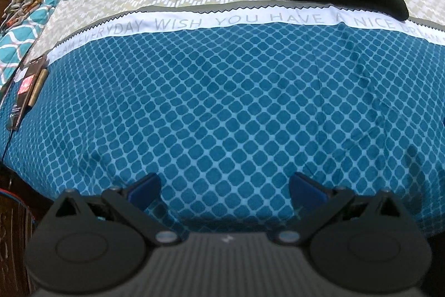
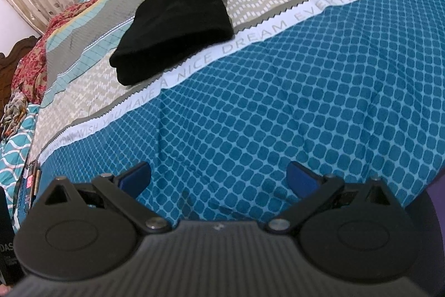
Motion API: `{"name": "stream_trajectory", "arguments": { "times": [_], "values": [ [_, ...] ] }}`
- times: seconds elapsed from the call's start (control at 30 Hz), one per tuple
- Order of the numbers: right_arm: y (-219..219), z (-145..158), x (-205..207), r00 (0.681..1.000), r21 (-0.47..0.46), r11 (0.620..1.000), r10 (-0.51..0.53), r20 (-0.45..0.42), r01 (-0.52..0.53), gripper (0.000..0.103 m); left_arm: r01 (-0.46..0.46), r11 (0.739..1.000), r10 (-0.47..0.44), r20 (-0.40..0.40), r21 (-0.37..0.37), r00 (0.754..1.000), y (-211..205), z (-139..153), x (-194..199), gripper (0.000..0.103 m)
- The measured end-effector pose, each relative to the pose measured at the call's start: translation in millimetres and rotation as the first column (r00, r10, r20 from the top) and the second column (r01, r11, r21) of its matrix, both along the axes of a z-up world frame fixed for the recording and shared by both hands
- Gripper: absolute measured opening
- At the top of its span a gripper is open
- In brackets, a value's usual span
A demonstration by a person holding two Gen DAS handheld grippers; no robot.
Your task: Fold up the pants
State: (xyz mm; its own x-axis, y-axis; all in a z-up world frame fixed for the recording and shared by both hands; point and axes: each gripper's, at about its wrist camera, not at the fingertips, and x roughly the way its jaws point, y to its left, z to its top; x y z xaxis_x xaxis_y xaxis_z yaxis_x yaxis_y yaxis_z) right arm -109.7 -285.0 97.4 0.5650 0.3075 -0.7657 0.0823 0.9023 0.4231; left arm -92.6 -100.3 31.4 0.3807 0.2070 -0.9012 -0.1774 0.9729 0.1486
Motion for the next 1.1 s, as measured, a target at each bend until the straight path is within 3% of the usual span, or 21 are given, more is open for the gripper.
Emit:
{"name": "stream_trajectory", "arguments": {
  "times": [0.77, 0.93, 1.1],
  "values": [
    [0.8, -6.4, 2.6, 1.0, 0.003, 1.0, 0.003, -0.03, -0.003, 0.103, -0.035, 0.997, 0.034, -0.013, -0.072, 0.999, 11.5, -8.8, 5.7, 0.103],
    [1.4, -3.4, 1.2, 1.0, 0.0, 1.0, 0.003, -0.025, -0.003, 0.103, -0.014, 0.999, 0.013, -0.021, -0.052, 1.0, 7.9, -5.9, 4.4, 0.103],
    [4.3, 4.0, -0.7, 1.0, -0.019, 1.0, 0.013, 0.013, -0.013, 0.103, 0.004, 1.0, -0.004, 0.039, -0.008, 0.999, -0.4, 8.5, -0.5, 0.103]
  ]
}}
